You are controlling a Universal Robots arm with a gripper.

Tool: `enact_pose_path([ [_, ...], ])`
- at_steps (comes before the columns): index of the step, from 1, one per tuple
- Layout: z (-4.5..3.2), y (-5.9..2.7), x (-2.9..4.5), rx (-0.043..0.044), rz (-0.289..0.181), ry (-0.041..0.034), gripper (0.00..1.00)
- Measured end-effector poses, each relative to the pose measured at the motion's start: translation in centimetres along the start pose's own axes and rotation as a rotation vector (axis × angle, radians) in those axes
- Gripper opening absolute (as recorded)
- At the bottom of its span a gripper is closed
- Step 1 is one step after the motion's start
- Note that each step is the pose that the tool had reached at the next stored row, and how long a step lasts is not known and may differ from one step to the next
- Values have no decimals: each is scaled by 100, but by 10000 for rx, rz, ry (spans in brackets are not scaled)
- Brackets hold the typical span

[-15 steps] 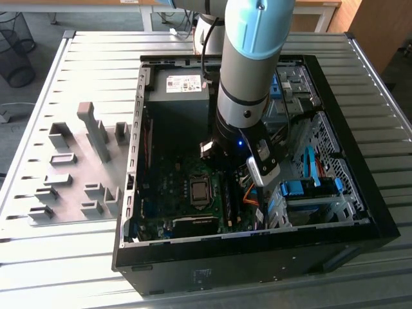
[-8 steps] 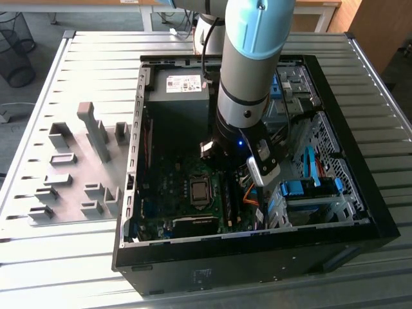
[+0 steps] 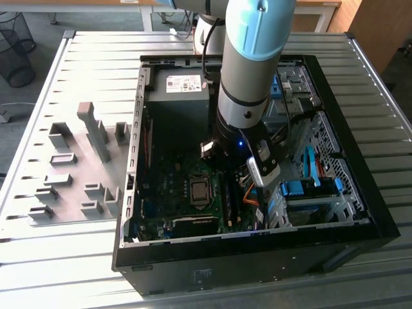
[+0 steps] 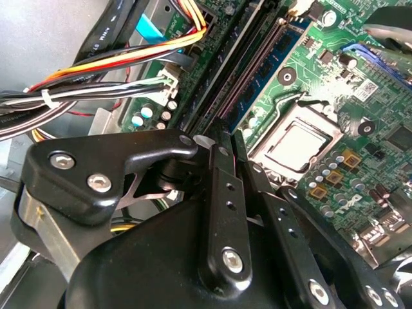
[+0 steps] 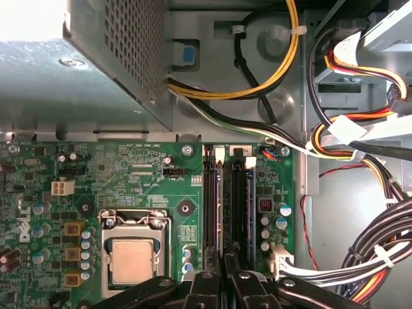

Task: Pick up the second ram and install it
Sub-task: 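Insert the second ram into the second slot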

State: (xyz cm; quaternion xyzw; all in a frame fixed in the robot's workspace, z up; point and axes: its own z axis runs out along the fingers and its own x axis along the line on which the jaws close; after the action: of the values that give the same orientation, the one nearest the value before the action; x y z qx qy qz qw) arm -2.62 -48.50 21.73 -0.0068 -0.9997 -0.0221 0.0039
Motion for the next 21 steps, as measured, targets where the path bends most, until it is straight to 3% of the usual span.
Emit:
enact_pose_path([
  [6,25,2,0,-43,3,1,14],
  [21,56,18,0,-43,3,2,14],
])
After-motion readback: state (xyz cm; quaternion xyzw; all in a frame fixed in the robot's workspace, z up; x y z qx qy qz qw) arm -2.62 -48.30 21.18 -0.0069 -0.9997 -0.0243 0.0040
